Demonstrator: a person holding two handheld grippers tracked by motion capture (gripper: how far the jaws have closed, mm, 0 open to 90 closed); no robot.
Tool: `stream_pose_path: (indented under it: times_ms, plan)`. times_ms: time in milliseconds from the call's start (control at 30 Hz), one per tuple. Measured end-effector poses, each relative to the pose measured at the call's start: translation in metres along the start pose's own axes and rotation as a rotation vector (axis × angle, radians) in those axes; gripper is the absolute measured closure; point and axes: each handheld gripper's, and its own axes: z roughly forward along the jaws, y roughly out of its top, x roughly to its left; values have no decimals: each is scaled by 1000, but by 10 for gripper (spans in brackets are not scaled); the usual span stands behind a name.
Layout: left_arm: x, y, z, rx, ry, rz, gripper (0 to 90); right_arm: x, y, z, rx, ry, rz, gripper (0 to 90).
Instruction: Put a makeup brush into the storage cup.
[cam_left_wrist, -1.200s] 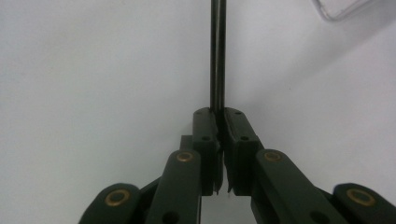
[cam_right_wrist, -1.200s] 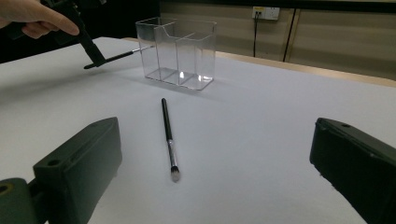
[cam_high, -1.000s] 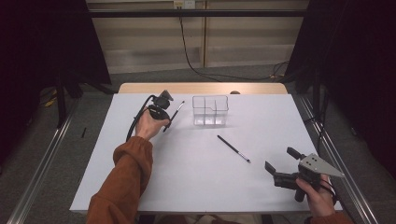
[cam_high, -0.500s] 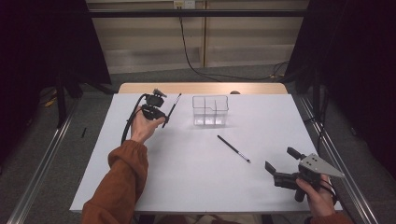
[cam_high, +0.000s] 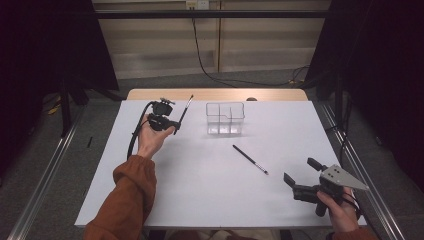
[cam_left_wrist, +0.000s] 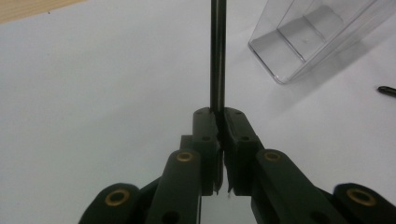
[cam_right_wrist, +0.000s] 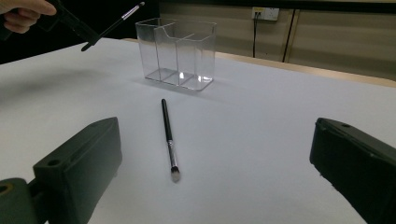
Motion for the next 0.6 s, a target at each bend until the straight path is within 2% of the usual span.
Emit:
stream_pose_path:
  times_ms: [67, 133, 167, 400, 500, 600]
  plan:
    - [-1, -1, -1, -15, 5, -3, 841, 0, 0, 0, -1, -2, 1, 15]
    - [-1, -3, -3, -62, -7, -19, 841, 0, 0, 0, 1, -3, -1, 15]
    - [-1, -3, -5, -69, -4, -4, 841, 0, 0, 0, 0, -3, -1, 15]
    - [-1, -6, -8, -100, -15, -15, 841, 0, 0, 0, 1, -3, -1, 15]
    - [1, -10, -11, -147, -20, -20, 841, 0, 0, 0, 0, -1, -3, 15]
    - [2, -12, -13, -166, -27, -20, 841, 0, 0, 0, 0, -1, -2, 15]
